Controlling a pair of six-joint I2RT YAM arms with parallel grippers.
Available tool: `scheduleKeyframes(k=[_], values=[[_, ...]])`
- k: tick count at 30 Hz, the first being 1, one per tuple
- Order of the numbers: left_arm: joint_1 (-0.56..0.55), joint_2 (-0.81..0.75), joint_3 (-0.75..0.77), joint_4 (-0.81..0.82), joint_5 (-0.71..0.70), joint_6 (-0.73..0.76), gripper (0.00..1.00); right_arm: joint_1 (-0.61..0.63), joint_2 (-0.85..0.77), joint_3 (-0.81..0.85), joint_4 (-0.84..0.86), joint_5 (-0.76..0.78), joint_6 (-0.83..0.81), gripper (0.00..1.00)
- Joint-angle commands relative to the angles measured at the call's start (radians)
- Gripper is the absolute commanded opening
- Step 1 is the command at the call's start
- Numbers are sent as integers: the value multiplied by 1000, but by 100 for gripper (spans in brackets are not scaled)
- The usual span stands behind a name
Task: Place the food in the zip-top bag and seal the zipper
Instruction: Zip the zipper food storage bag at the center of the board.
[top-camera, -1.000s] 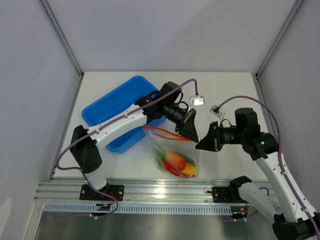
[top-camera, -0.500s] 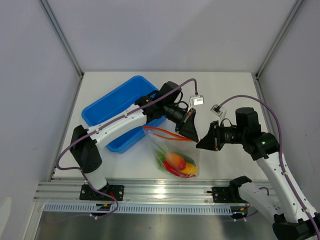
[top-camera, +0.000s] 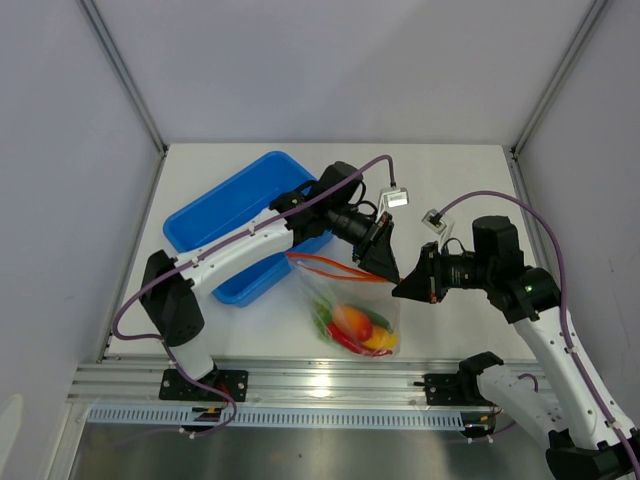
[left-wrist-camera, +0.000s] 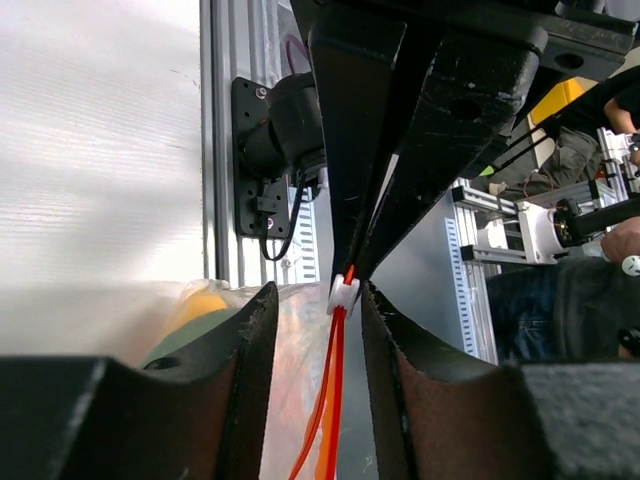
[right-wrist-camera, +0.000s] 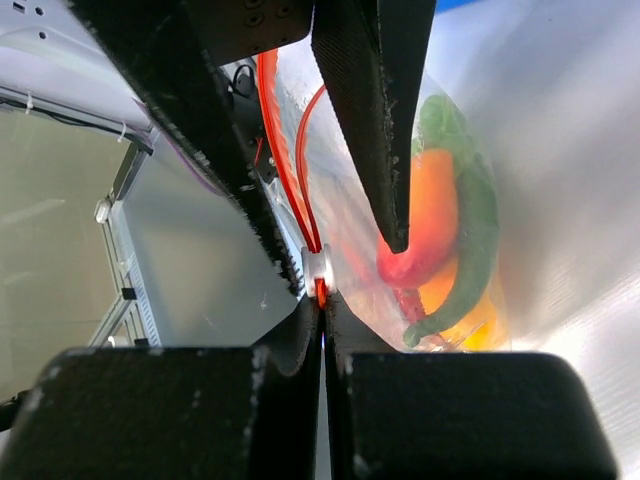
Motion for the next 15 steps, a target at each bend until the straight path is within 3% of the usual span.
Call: scheduleKeyframes(k=[1,10,12,15], values=[[8,-37,11,38,-2,-14,40,0,-15,21,38,-31,17,0],[8,-30,24,4,-1,12,13,-2,-10,18,53,-26,28,0],[8,-33,18,-2,0,15,1,-2,-10,18,56,-11,34,0],[8,-39,9,-10,-5,24,1,0,-16,12,58,21,46,0]])
